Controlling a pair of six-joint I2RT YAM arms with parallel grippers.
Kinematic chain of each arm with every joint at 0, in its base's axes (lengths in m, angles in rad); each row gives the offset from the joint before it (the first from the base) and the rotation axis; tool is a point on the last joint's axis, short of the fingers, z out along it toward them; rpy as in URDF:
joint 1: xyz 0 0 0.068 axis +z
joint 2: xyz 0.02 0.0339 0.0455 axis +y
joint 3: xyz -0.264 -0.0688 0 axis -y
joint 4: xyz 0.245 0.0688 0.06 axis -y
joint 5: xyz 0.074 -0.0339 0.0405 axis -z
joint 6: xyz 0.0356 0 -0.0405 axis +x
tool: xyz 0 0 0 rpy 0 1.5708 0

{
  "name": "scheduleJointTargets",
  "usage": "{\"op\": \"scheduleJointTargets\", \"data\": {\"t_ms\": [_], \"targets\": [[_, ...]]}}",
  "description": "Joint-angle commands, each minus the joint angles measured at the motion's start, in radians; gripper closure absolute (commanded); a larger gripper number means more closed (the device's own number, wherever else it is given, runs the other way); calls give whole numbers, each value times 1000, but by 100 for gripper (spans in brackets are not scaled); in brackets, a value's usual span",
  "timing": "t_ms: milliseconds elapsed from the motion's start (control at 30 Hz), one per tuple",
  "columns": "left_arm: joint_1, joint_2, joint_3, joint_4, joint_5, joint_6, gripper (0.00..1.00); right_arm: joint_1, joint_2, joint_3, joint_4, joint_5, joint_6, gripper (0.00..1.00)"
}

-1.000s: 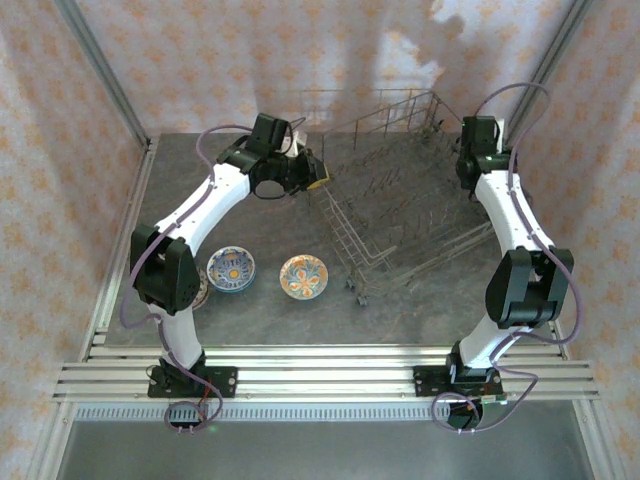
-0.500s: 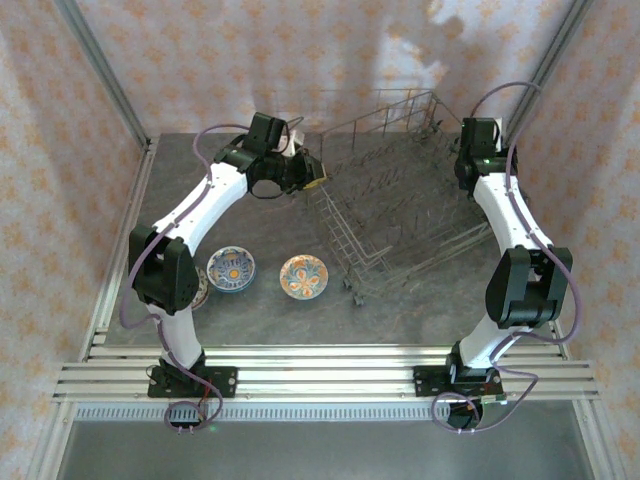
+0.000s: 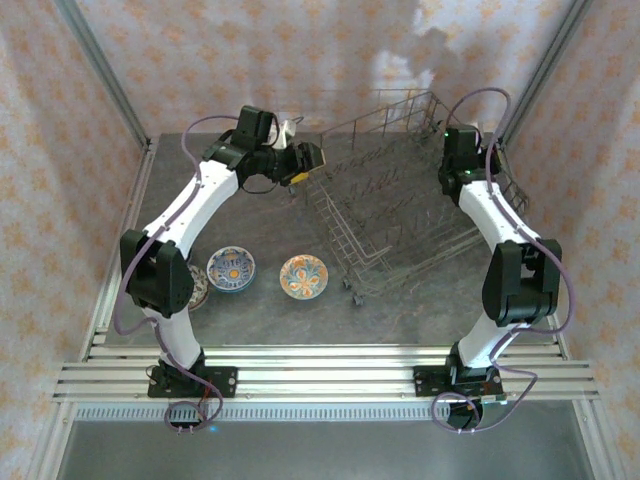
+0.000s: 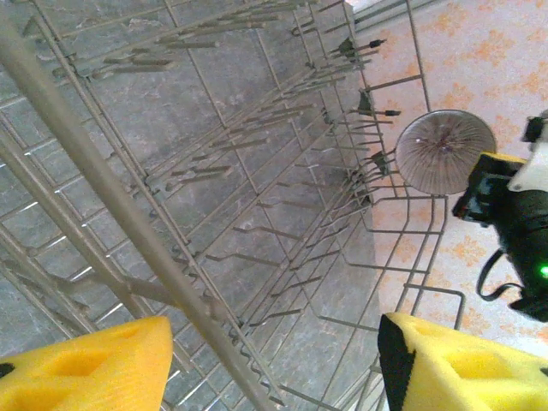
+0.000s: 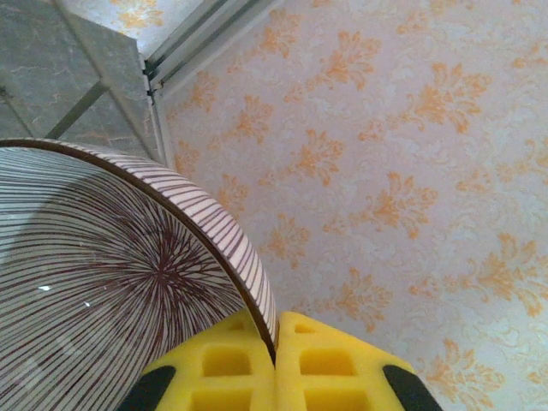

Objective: Load the bowls into the dish rack

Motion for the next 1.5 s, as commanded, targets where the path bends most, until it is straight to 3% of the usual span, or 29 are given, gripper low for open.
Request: {"op": "scheduleJointTargets", "data": {"t_ms": [0,933,1467], "targets": [[2,-57,35,-10,10,32,32,1,5,-16,128,79,-46,100],[94,-168,-119,-14,18,61,24,13,86,-122,486,128,-331,100],[99,-211,-163,-8,10,56,23,57,52,-238,549,137,-400,100]]}}
